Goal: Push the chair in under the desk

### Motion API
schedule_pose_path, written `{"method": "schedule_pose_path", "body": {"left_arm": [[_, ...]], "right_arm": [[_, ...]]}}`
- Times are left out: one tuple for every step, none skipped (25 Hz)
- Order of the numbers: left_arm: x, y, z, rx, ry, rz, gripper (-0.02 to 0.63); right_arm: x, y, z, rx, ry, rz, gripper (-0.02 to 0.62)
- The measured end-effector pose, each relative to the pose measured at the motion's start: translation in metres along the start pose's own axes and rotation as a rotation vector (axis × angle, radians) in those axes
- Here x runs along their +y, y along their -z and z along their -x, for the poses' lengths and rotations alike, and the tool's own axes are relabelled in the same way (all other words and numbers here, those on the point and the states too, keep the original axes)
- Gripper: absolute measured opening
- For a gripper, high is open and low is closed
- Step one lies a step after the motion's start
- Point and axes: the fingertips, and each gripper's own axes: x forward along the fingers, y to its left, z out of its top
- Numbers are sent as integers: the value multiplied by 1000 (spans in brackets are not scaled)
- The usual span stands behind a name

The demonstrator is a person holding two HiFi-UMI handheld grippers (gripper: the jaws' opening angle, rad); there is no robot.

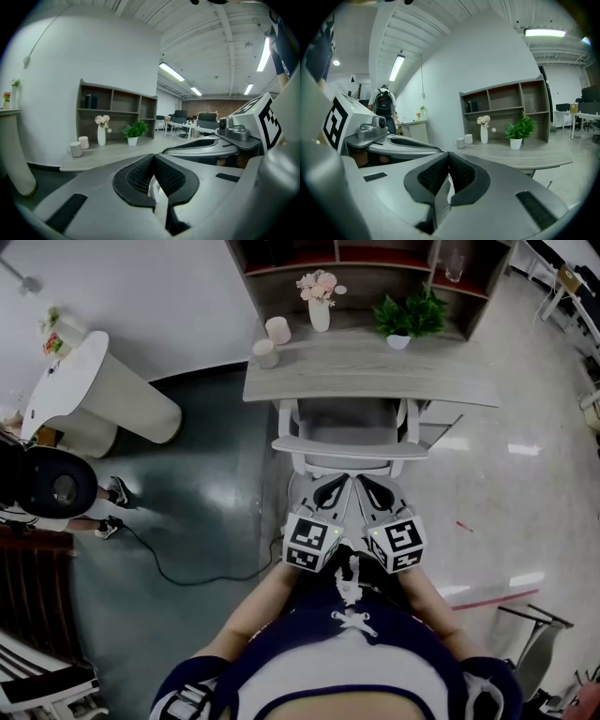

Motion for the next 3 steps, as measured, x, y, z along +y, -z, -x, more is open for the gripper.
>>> {"method": "schedule_pose_path", "body": {"left_arm": [[1, 0, 0, 0, -2, 2, 9], [1, 0, 0, -1, -4, 3, 9], [2, 0, 0, -2, -6, 5, 9]], "right_arm": [[-1, 0, 0, -1, 0, 1, 11], [-2, -1, -1, -2, -1, 2, 10], [-2, -1, -1, -3, -1, 4, 11]]}}
